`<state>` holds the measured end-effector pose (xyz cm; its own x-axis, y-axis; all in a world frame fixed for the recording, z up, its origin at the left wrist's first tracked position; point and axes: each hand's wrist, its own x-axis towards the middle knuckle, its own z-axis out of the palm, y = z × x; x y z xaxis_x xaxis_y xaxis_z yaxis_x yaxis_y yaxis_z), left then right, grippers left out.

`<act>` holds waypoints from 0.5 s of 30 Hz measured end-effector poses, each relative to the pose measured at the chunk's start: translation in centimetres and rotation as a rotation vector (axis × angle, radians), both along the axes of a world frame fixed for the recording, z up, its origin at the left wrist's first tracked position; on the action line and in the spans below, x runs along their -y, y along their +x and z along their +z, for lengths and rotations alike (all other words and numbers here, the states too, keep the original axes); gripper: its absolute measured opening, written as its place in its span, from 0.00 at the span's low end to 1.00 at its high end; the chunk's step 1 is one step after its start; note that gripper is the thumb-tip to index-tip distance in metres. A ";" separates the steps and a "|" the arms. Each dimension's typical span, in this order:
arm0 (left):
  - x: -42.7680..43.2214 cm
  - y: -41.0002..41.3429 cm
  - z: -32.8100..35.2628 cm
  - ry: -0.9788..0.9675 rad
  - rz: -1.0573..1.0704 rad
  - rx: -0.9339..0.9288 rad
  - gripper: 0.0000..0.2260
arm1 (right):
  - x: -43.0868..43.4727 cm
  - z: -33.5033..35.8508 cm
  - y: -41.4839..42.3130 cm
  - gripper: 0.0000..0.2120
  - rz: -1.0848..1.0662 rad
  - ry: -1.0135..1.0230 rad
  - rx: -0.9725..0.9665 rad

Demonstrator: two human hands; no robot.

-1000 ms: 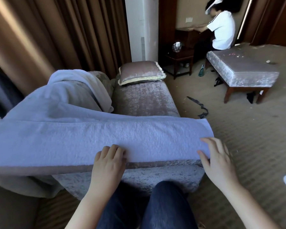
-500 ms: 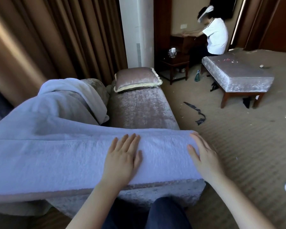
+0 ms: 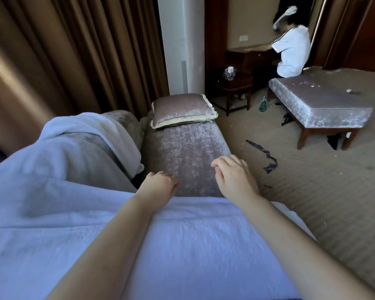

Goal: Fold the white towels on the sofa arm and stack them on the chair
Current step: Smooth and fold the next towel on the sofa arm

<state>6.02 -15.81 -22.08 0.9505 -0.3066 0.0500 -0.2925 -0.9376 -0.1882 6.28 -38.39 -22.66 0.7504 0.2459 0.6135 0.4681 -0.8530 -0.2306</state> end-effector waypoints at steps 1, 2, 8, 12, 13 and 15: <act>0.1 0.0 -0.1 0.014 0.031 -0.059 0.13 | 0.1 -0.2 0.0 0.13 0.006 -0.008 0.003; 0.1 -0.1 -0.2 0.028 0.067 -0.117 0.14 | 0.2 -0.3 0.0 0.12 0.007 -0.009 -0.002; -0.5 0.0 -0.8 -0.030 0.197 -0.295 0.18 | 0.0 -0.6 0.1 0.11 0.024 -0.039 -0.069; -0.2 -0.2 -0.3 -0.110 0.162 -0.287 0.15 | 0.0 -0.5 0.0 0.14 0.026 -0.090 -0.166; -0.1 -0.3 0.1 -0.145 0.122 -0.224 0.13 | -0.2 -0.3 -0.1 0.16 0.035 -0.109 -0.196; -0.1 -0.4 0.7 -0.263 -0.031 0.017 0.09 | -0.2 -0.3 -0.2 0.23 0.078 -0.142 -0.265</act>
<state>5.59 -15.74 -21.33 0.9393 -0.3096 0.1476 -0.3204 -0.9456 0.0556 6.09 -38.17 -22.94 0.8552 0.3780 0.3546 0.4726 -0.8496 -0.2342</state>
